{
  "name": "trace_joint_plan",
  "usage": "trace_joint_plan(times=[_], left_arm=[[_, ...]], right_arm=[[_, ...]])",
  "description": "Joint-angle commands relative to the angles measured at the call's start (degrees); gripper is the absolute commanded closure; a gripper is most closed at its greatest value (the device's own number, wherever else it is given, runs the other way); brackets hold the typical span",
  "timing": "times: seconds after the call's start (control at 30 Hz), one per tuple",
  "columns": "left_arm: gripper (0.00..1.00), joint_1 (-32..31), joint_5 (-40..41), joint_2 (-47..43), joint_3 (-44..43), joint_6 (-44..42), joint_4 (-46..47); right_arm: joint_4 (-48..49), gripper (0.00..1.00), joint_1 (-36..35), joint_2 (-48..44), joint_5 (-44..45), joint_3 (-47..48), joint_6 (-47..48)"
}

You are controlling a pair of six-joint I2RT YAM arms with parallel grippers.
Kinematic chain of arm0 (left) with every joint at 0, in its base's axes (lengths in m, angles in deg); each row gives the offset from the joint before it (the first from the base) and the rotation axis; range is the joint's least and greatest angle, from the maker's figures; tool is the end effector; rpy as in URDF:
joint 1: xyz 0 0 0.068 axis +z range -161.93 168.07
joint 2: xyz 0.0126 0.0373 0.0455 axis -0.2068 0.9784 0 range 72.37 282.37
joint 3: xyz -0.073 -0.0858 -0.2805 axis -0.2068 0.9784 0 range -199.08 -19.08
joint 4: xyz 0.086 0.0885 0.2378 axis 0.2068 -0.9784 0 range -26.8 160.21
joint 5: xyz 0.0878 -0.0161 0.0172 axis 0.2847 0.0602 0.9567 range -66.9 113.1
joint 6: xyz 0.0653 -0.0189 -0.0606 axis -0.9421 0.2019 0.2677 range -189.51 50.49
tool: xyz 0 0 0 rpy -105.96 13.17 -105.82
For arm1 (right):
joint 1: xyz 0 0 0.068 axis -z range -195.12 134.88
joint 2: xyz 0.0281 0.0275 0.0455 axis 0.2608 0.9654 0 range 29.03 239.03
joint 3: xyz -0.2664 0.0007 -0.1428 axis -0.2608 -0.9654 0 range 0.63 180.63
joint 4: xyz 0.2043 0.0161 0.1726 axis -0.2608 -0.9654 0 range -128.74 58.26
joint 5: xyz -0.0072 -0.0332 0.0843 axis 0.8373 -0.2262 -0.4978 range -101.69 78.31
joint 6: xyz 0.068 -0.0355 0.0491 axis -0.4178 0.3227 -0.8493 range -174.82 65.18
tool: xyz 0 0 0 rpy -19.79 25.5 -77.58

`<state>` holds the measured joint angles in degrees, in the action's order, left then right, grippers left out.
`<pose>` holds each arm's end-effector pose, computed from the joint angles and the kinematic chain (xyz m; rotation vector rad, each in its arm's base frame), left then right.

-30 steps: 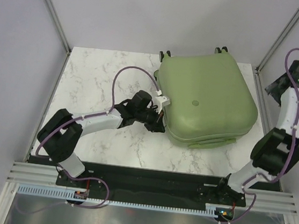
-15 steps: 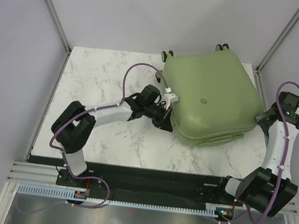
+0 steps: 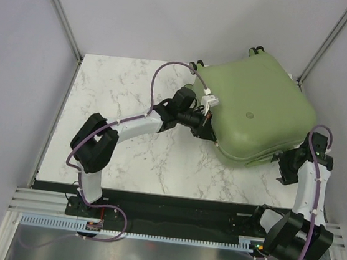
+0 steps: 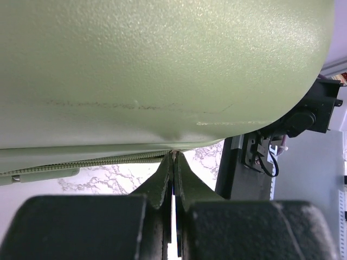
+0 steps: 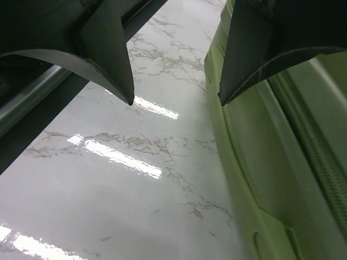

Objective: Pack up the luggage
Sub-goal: Zip the luggage at the center of the board.

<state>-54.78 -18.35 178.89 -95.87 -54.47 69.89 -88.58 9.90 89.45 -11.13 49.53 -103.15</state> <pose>0.3072 -0.3587 0.2552 0.9918 2.0146 -1.3388 0.1726 -0.0815 0.2334 1.6555 2.2187 0.0938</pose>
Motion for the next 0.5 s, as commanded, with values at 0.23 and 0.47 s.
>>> trace_joint_plan(times=[0.23, 0.47], left_arm=[[0.98, 0.40, -1.44, -4.21, 3.66, 0.77, 7.26], [0.98, 0.40, -0.56, -5.97, 7.70, 0.16, 7.09]], right_arm=[[14.74, 0.28, 0.21, 0.13, -3.19, -5.14, -5.10], [20.62, 0.28, 0.21, 1.27, -2.67, -8.47, -5.63]])
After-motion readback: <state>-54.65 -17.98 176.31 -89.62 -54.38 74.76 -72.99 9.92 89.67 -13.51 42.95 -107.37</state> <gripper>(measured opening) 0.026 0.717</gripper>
